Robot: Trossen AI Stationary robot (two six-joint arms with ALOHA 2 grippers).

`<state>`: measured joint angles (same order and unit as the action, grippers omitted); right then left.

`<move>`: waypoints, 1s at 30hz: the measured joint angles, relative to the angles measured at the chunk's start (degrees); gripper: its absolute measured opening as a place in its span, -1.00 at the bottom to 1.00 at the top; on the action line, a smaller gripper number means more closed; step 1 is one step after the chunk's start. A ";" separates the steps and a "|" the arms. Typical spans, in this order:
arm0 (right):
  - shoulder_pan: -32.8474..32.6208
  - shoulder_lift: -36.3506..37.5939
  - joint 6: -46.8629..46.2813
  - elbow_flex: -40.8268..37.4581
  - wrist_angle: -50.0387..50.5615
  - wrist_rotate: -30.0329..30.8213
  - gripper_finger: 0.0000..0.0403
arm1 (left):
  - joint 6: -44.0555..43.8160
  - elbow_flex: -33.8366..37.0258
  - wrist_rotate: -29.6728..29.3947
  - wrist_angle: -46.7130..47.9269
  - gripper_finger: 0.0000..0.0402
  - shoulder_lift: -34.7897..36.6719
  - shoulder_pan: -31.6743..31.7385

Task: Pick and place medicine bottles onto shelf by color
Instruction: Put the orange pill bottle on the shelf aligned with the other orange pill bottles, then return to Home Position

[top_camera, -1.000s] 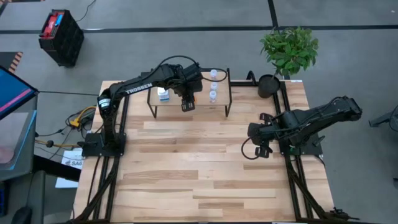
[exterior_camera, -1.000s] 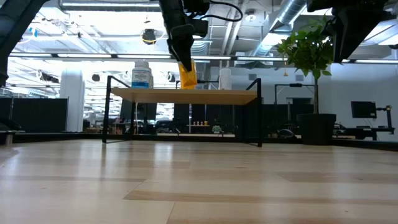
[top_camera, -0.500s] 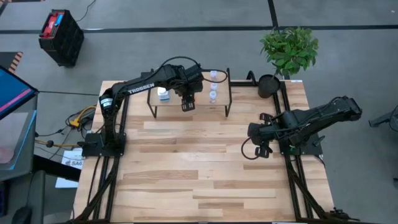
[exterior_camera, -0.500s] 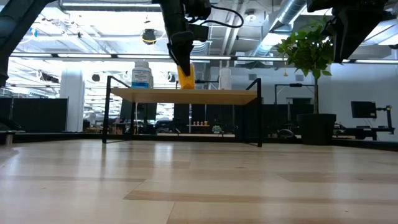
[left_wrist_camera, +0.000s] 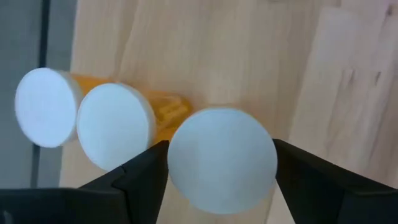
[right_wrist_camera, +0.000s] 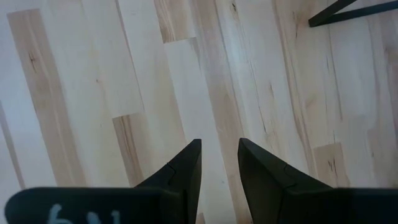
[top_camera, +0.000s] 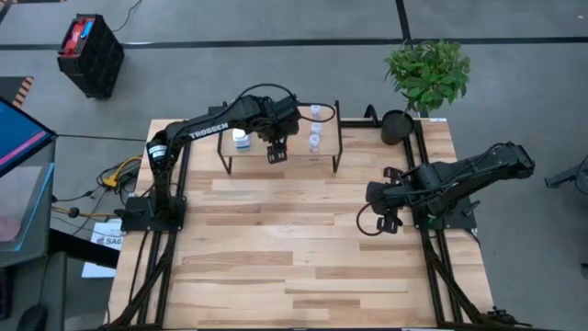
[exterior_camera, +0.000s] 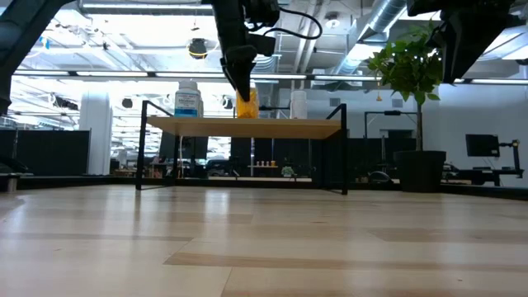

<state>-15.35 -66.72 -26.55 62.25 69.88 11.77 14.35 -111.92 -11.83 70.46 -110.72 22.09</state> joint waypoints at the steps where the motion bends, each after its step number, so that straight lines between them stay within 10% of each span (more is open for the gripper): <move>1: 0.00 0.00 0.00 0.00 -0.01 0.00 -0.37 | 0.00 0.00 -0.51 -0.08 0.32 0.00 0.00; 21: 0.00 0.00 0.00 0.01 -0.04 0.09 -0.37 | -7.49 -23.14 -2.43 15.72 0.36 0.20 -4.49; 30: -0.48 0.00 -9.19 -0.30 -2.82 0.30 -0.37 | -13.46 -15.45 0.05 19.42 0.36 8.40 -8.14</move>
<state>-15.83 -66.72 -35.74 61.95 67.06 12.07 0.88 -127.37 -11.78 89.88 -102.31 13.95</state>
